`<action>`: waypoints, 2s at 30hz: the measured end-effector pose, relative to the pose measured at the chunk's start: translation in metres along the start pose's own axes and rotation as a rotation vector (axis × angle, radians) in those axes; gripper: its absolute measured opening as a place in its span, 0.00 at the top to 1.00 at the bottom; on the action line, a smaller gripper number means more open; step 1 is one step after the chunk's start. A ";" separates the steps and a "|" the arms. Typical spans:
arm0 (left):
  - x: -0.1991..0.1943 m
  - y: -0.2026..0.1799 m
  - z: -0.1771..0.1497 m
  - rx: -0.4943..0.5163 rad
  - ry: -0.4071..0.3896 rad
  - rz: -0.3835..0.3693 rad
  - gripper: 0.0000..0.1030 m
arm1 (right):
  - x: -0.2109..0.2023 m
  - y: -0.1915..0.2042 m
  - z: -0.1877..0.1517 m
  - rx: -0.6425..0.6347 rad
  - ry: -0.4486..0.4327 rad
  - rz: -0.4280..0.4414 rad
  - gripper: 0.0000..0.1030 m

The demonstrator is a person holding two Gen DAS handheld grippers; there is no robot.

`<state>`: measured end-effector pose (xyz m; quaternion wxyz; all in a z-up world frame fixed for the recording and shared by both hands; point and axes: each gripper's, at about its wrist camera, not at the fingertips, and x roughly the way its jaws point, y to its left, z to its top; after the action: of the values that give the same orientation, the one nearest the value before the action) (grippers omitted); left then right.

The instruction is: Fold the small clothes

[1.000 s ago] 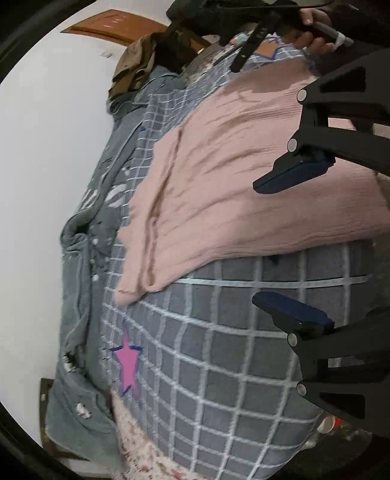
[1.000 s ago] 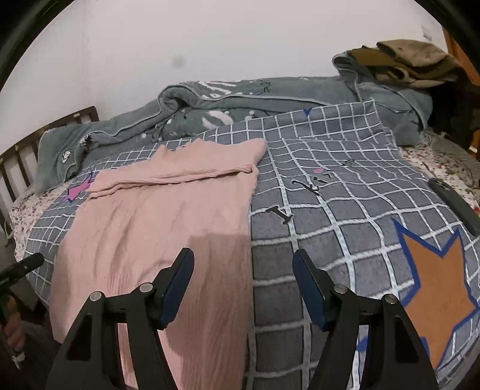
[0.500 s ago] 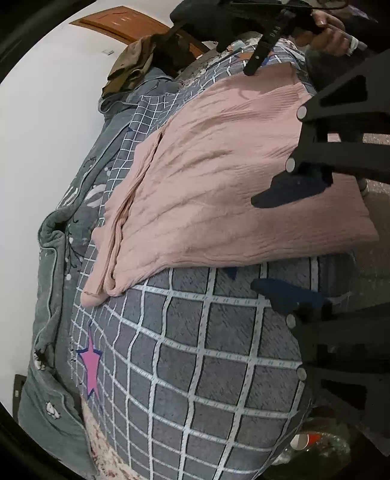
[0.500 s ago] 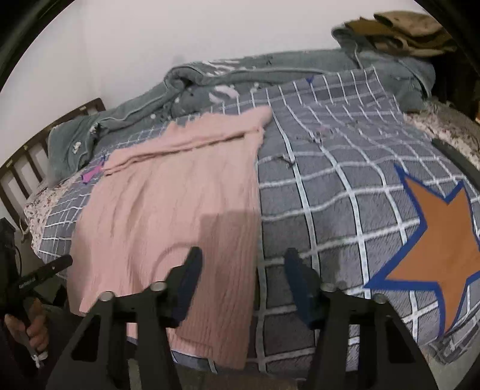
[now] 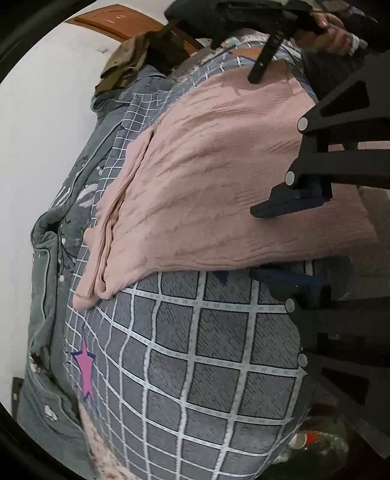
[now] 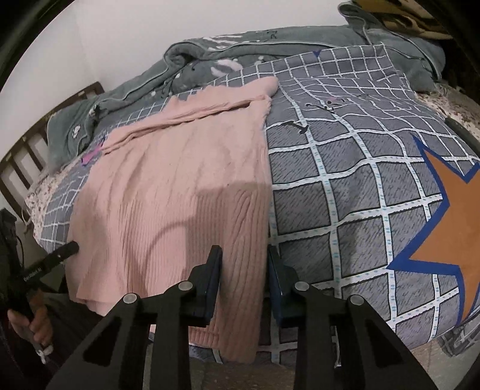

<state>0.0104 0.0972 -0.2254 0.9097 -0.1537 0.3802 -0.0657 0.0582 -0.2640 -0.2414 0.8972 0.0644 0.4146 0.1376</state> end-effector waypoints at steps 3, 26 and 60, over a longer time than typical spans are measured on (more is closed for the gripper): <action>0.001 0.001 0.000 -0.010 0.008 -0.026 0.68 | 0.001 0.004 -0.002 -0.023 -0.002 -0.016 0.70; 0.005 0.005 -0.012 -0.115 0.091 -0.244 0.80 | 0.001 -0.001 -0.011 0.004 0.051 0.065 0.68; 0.021 0.029 0.182 -0.311 -0.272 -0.239 0.93 | 0.010 -0.005 0.202 0.297 -0.197 0.408 0.95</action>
<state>0.1548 0.1617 -0.1286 0.9036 -0.3435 0.2389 -0.0920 0.2191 -0.2656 -0.1193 0.8678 0.2905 0.3192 0.2464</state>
